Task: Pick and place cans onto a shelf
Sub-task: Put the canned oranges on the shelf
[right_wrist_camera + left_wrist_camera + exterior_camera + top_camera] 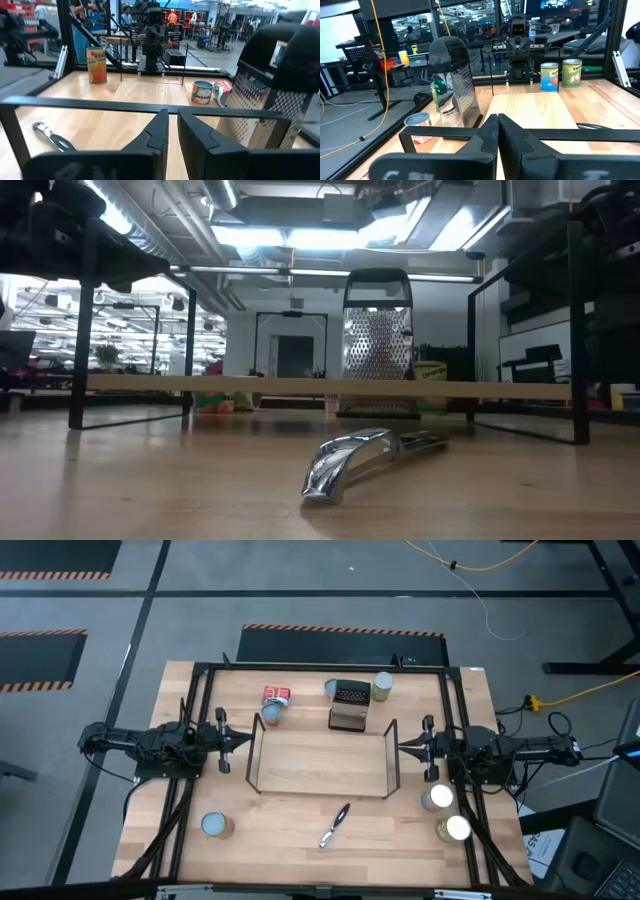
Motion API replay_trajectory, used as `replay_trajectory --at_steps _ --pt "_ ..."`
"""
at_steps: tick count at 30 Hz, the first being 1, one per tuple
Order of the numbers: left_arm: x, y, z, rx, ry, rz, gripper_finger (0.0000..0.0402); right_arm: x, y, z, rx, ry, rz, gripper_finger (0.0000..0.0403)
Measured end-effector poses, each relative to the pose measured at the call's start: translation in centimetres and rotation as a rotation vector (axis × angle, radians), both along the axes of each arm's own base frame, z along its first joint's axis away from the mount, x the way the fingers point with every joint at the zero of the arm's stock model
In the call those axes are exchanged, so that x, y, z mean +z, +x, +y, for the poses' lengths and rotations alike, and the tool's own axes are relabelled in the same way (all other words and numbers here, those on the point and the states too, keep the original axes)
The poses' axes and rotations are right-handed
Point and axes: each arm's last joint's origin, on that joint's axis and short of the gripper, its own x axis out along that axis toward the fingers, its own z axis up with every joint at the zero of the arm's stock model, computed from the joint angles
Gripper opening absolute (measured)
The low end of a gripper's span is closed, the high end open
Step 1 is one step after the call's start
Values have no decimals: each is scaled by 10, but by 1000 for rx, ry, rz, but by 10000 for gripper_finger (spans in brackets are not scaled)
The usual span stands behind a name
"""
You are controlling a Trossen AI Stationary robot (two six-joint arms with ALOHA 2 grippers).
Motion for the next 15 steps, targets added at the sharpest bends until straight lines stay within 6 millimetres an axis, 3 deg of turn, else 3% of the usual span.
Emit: replay_trajectory --at_steps 6,15 --pt "0 0 0 0 0 0 0 0 0 0 -4 154 -4 46" --pt "0 0 0 0 0 0 0 7 0 0 2 169 -80 68"
